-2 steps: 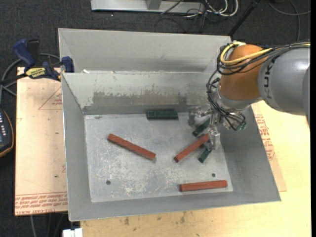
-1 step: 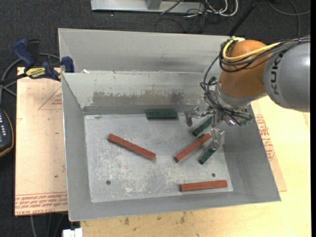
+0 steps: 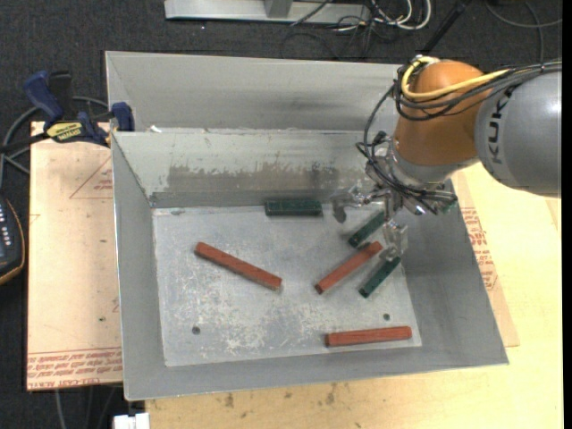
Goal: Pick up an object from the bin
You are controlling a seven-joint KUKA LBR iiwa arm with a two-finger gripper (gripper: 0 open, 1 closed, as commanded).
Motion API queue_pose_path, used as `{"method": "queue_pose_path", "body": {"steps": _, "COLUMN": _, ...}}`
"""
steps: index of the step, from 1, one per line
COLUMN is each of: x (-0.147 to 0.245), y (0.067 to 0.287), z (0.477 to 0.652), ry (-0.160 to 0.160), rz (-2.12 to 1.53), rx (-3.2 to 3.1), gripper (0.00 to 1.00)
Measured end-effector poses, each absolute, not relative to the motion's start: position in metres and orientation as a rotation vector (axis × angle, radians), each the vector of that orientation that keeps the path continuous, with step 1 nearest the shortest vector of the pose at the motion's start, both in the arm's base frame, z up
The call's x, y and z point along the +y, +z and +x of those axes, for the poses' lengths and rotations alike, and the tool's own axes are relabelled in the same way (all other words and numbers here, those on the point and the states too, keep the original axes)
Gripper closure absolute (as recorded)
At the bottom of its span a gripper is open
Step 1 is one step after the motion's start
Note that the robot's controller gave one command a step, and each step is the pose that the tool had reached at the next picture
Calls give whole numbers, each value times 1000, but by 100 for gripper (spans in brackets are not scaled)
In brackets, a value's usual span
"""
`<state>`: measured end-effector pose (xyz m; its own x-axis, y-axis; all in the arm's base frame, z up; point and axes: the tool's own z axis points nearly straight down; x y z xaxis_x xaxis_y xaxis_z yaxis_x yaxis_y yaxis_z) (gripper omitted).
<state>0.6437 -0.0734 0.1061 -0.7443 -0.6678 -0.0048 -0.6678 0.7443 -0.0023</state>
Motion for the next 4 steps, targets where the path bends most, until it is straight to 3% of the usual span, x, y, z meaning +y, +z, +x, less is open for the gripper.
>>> {"method": "queue_pose_path", "body": {"steps": 1, "x": -56, "y": 70, "z": 638, "ry": 3, "rz": -1651, "rx": 2671, "gripper": 0}}
{"method": "queue_pose_path", "body": {"steps": 2, "x": -55, "y": 70, "z": 639, "ry": 2, "rz": -1647, "rx": 2672, "gripper": 0}}
{"method": "queue_pose_path", "body": {"steps": 3, "x": -55, "y": 71, "z": 639, "ry": 0, "rz": -1644, "rx": 2674, "gripper": 100}}
{"method": "queue_pose_path", "body": {"steps": 4, "x": -55, "y": 87, "z": 640, "ry": 0, "rz": -1639, "rx": 2674, "gripper": 100}}
